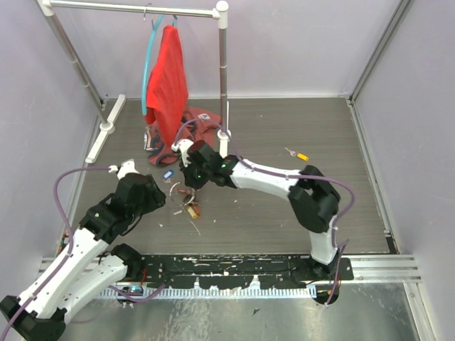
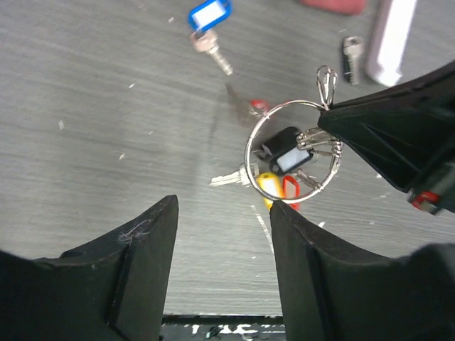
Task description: Put the keys on the keyring
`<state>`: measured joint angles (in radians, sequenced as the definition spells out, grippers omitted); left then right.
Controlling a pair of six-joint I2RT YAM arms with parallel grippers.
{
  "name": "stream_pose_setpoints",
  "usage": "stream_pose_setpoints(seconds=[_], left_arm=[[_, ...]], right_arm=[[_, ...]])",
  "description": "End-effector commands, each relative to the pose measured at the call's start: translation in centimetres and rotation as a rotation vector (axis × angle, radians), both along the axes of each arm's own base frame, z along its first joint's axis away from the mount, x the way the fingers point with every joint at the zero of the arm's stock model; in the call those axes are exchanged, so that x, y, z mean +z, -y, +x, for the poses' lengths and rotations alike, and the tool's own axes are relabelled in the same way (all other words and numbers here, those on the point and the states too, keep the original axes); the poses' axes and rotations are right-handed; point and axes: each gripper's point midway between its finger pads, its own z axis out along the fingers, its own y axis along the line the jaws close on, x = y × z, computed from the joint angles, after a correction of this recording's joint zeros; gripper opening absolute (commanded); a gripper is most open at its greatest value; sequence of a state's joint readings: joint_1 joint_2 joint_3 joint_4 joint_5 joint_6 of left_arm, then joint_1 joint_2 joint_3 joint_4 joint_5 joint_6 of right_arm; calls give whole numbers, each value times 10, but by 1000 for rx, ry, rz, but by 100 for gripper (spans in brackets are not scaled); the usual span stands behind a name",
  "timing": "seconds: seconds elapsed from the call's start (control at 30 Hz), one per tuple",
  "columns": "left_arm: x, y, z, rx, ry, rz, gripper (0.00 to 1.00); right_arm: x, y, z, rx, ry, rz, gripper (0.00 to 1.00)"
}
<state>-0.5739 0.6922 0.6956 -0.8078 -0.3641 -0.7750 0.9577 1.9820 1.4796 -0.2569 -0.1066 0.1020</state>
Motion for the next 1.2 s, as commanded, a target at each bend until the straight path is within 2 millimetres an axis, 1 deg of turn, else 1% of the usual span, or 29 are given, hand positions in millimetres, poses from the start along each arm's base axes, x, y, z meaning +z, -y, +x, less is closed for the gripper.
stream_pose_setpoints(seconds=[0.0, 0.13, 0.23, 0.27, 0.33, 0.43, 0.53, 0.67, 0.8, 0.9, 1.0, 1.17], left_arm=[[24, 21, 9, -111, 129, -87, 63], [48, 41, 12, -215, 219, -157, 64], [67, 54, 14, -266, 274, -219, 65], [73, 58, 15, -276, 288, -239, 65], [87, 65, 17, -294, 318, -281, 65], [107, 78, 22, -318, 361, -345, 67], [118, 87, 30, -331, 378, -376, 67], [134, 100, 38, -372, 403, -397, 67], [160, 113, 41, -440, 451, -420, 68], [171, 123, 44, -487, 467, -438, 67], [172, 132, 47, -521, 455, -445, 63], [185, 145, 49, -587, 467, -457, 49]], right_arm=[[108, -3, 11, -57, 144, 285, 1], [134, 16, 7, -113, 159, 371, 1], [160, 37, 6, -180, 170, 460, 1], [171, 44, 7, -207, 178, 499, 1], [185, 56, 5, -253, 190, 545, 1], [205, 69, 0, -311, 185, 615, 1], [221, 78, -5, -333, 187, 670, 1], [234, 91, -8, -343, 233, 676, 1], [245, 103, -12, -347, 273, 678, 1], [253, 107, -16, -342, 282, 694, 1], [262, 108, -21, -327, 286, 718, 1], [268, 108, -28, -284, 295, 722, 1]])
